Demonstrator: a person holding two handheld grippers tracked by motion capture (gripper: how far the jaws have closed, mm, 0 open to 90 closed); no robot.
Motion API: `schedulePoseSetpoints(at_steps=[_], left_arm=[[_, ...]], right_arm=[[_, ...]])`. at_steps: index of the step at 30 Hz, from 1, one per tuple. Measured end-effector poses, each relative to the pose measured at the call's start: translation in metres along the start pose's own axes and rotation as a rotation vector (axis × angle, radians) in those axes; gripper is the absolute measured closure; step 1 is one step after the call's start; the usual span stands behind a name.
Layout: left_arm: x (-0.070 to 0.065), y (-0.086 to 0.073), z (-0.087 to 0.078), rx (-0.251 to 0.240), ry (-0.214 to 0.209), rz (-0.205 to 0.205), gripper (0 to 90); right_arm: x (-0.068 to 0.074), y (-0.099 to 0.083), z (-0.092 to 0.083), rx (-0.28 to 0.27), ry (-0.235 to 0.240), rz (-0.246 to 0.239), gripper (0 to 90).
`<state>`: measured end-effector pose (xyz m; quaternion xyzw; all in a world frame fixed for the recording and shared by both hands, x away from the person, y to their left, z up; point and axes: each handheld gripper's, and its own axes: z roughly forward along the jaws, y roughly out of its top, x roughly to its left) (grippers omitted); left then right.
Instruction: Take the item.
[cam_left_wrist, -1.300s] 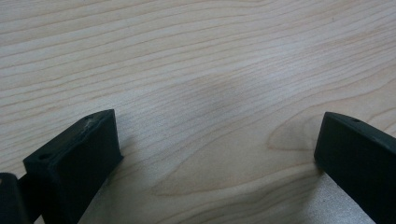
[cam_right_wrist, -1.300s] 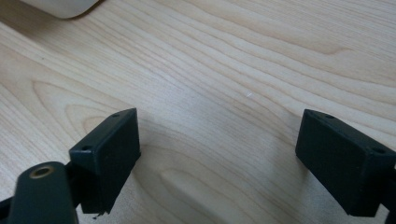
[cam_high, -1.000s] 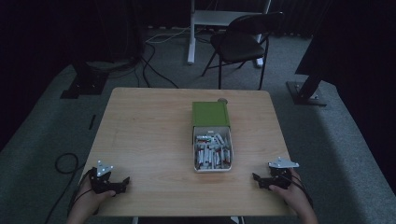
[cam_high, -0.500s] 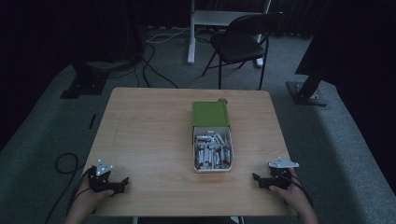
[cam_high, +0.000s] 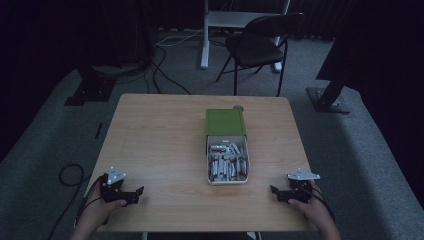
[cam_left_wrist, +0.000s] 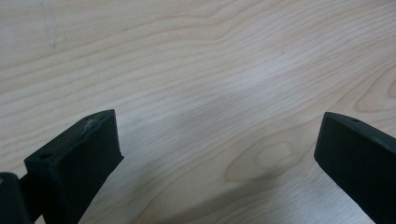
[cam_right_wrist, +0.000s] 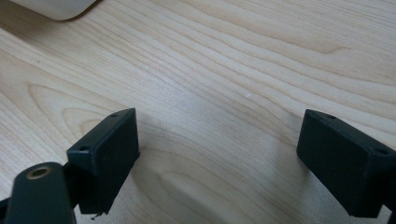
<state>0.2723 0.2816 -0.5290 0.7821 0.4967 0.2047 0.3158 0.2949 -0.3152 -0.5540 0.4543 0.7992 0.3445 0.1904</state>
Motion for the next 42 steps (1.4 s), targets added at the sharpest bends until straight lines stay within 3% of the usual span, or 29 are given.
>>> schedulePoseSetpoints(at_steps=[10,23,42], left_arm=[[-0.014,0.017,0.003,-0.021,-0.035,0.023,1.0],[-0.031,0.027,0.008,-0.022,-0.067,0.058,1.1],[-0.072,0.067,0.01,-0.07,-0.167,0.124,1.2]], right_arm=[[0.0,0.0,0.0,-0.001,0.0,-0.003,12.5],[0.0,0.0,0.0,-0.001,0.0,-0.002,12.5],[0.0,0.0,0.0,0.0,0.001,-0.002,12.5]])
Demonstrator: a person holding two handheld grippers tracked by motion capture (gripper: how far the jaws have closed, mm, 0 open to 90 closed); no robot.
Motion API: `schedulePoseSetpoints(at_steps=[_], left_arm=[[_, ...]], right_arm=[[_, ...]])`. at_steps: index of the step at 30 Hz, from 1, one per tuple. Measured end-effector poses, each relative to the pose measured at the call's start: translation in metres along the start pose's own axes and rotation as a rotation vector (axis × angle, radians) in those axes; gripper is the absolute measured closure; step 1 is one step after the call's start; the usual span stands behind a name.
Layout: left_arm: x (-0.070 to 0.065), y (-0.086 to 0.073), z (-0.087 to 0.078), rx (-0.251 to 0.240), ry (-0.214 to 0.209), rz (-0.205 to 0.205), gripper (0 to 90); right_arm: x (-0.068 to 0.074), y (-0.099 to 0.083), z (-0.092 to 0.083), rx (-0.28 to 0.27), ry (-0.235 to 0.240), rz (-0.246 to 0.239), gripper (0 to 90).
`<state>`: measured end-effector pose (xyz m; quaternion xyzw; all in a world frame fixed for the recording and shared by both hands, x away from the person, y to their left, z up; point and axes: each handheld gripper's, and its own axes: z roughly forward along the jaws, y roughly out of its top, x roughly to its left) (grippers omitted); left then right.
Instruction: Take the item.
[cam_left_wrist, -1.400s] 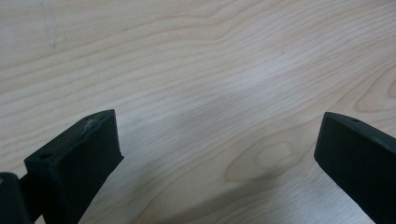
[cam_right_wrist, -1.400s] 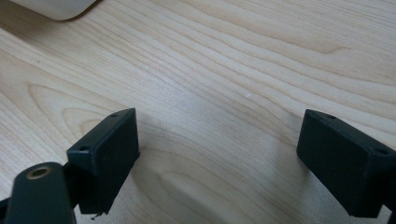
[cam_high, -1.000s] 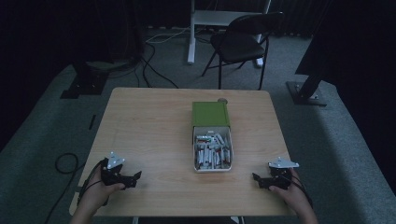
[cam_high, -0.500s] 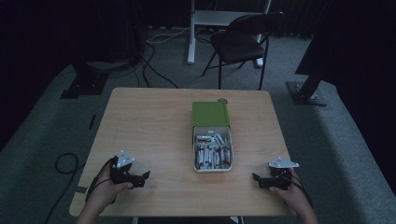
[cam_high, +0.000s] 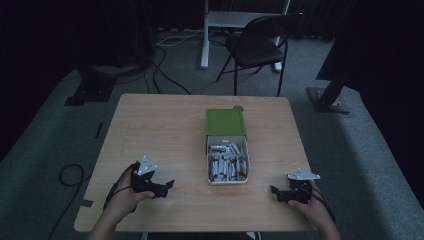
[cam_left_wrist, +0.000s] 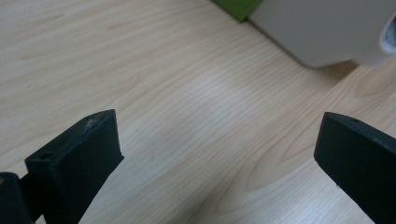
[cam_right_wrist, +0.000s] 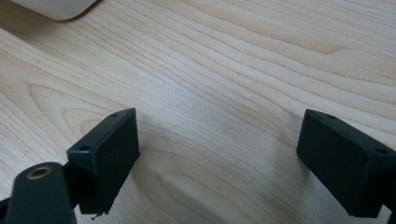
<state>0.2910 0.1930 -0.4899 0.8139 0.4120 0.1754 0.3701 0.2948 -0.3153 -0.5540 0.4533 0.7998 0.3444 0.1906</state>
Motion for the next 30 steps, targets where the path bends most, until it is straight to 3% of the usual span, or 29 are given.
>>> schedulePoseSetpoints(at_steps=[17,20,23,30], left_arm=[[-0.031,0.044,0.007,-0.065,-0.088,0.057,1.3],[-0.036,0.051,0.008,-0.084,-0.107,0.049,5.6],[-0.041,0.056,0.01,-0.084,-0.098,0.076,5.6],[-0.052,0.069,0.011,-0.104,-0.115,0.095,5.6]], right_arm=[[0.0,0.0,0.0,0.0,0.0,0.0,12.5],[0.0,0.0,0.0,0.0,0.0,0.0,12.5],[0.0,0.0,0.0,0.0,0.0,0.0,12.5],[0.0,0.0,0.0,0.0,0.0,0.0,12.5]])
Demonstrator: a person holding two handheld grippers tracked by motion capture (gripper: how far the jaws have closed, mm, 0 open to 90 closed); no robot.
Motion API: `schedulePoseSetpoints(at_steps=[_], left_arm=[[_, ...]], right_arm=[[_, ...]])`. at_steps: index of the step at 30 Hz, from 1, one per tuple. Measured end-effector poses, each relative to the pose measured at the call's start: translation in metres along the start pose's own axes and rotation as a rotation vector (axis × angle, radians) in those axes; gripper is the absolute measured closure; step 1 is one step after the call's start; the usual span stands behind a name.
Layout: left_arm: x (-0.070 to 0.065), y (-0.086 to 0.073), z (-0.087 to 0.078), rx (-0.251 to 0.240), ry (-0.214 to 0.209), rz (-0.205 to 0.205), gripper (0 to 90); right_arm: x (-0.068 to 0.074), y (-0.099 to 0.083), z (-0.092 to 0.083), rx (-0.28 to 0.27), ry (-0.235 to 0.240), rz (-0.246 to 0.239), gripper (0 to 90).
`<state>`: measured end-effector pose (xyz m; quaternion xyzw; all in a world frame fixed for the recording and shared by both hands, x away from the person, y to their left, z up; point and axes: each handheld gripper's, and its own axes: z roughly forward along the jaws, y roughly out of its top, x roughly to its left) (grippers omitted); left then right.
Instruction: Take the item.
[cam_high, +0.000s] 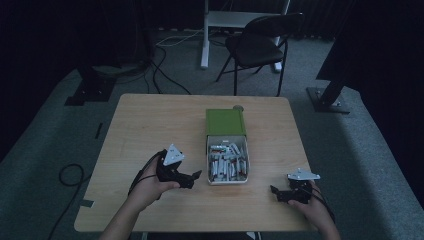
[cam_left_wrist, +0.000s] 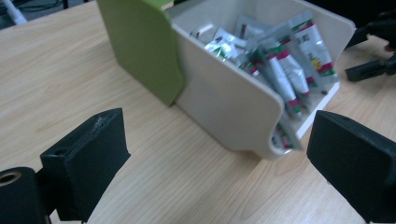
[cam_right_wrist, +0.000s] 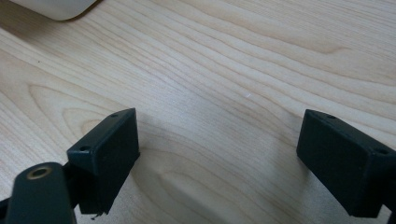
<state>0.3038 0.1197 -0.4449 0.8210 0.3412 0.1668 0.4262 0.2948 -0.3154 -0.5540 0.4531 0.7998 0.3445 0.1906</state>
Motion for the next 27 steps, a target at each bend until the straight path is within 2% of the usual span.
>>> schedulePoseSetpoints(at_steps=[9,15,23,27], left_arm=[[-0.015,0.02,0.006,-0.028,-0.022,0.038,5.6],[-0.027,0.03,0.014,-0.067,-0.043,0.042,5.6],[-0.04,0.035,0.026,-0.064,-0.074,0.064,5.7],[-0.052,0.038,0.037,-0.067,-0.097,0.08,5.7]], right_arm=[[0.0,0.0,0.0,-0.001,0.0,-0.001,12.5],[0.0,0.0,0.0,-0.001,0.0,0.0,12.5],[0.0,0.0,0.0,-0.001,0.0,0.002,12.6],[0.0,0.0,0.0,0.0,0.0,0.002,12.5]])
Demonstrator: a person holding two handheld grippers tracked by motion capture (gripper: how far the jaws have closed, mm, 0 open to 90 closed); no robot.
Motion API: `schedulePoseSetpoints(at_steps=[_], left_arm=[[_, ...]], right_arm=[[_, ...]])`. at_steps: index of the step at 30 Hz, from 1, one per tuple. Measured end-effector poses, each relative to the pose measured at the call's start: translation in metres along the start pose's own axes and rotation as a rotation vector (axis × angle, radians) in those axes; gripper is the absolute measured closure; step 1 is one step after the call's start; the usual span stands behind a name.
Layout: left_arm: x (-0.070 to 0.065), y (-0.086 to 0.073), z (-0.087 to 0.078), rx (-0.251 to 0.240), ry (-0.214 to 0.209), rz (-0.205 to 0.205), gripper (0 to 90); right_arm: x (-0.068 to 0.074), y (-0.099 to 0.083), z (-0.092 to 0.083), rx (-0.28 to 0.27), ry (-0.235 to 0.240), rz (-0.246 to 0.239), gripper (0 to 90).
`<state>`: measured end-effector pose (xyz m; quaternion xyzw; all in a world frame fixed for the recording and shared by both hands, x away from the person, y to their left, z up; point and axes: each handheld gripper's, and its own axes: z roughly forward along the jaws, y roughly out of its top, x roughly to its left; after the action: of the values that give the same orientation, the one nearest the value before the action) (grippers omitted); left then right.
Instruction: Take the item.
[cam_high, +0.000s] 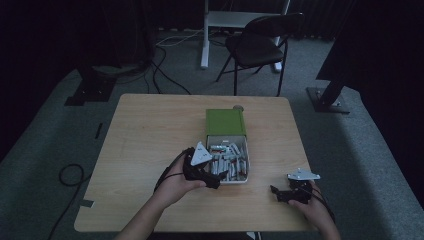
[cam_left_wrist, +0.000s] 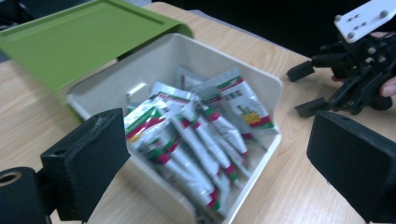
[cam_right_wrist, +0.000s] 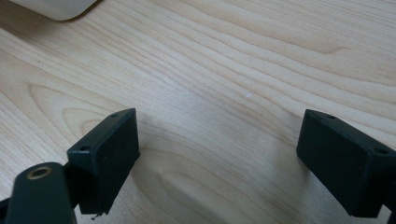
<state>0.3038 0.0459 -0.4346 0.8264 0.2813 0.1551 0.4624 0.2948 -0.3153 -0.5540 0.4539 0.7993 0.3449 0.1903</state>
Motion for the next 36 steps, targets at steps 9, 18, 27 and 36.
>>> schedulePoseSetpoints(at_steps=[9,18,27,36], left_arm=[[-0.015,0.003,0.021,-0.004,-0.034,0.01,8.3],[-0.024,0.003,0.039,0.056,-0.008,0.038,25.0],[-0.033,-0.006,0.057,0.111,-0.005,0.037,39.0],[-0.037,-0.009,0.065,0.144,0.025,0.007,47.4]], right_arm=[[0.0,0.0,0.0,-0.001,0.001,0.001,12.6],[0.0,0.0,0.0,-0.001,0.003,0.0,12.6],[-0.001,0.0,0.0,-0.003,0.006,0.004,12.6],[-0.001,0.0,0.0,-0.001,0.005,-0.003,12.7]])
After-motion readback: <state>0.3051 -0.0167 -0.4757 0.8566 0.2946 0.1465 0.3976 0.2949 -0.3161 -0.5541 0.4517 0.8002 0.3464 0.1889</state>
